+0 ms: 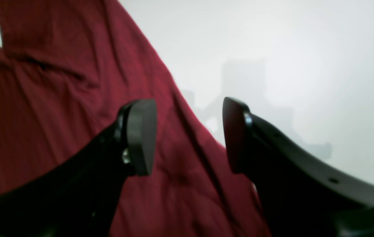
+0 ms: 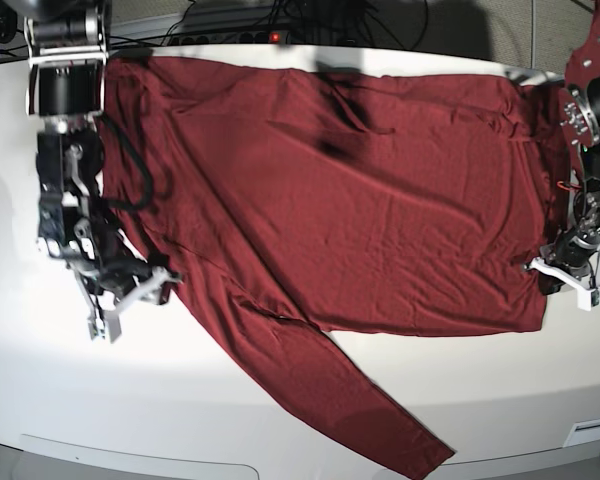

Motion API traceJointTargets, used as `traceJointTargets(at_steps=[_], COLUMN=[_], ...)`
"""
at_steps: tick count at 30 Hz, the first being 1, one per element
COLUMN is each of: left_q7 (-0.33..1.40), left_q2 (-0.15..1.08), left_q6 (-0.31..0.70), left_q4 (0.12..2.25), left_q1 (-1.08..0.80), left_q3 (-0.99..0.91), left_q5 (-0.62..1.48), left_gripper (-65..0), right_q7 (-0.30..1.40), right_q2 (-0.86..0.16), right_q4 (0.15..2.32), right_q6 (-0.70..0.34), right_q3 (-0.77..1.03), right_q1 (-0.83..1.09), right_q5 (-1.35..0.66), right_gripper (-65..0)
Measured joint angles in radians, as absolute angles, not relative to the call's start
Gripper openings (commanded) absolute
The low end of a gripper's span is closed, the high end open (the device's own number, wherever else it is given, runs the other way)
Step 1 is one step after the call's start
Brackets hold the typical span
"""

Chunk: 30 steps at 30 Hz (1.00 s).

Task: Fold the T-shirt properly
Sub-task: 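Move the right gripper to the hem corner and grasp both hem corners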

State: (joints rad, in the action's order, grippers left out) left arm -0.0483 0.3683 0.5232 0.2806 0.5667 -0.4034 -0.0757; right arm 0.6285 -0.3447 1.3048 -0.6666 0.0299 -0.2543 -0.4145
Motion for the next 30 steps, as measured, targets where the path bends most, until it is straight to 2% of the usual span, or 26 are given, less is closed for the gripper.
traceJointTargets(at_steps=[8, 16, 30], left_q7=[-0.050, -0.048, -0.042], left_q2=[0.369, 0.369, 0.369], left_q6=[0.523, 0.523, 0.523], left_q4=[0.280, 0.281, 0.280], left_q1=[0.567, 0.566, 0.565], left_q3=[-0.403, -0.403, -0.403], left_q5=[-0.075, -0.061, -0.023], left_gripper=[-65.0, -65.0, -65.0], right_q7=[0.633, 0.729, 0.735], right_q2=[-0.269, -0.252, -0.246], right_q4=[1.028, 0.734, 0.574], right_q6=[-0.667, -0.667, -0.667], right_q3=[0.026, 0.026, 0.026], right_q1=[-0.503, -0.686, -0.715], right_q5=[-0.282, -0.272, -0.204], right_gripper=[-32.4, -32.4, -32.4])
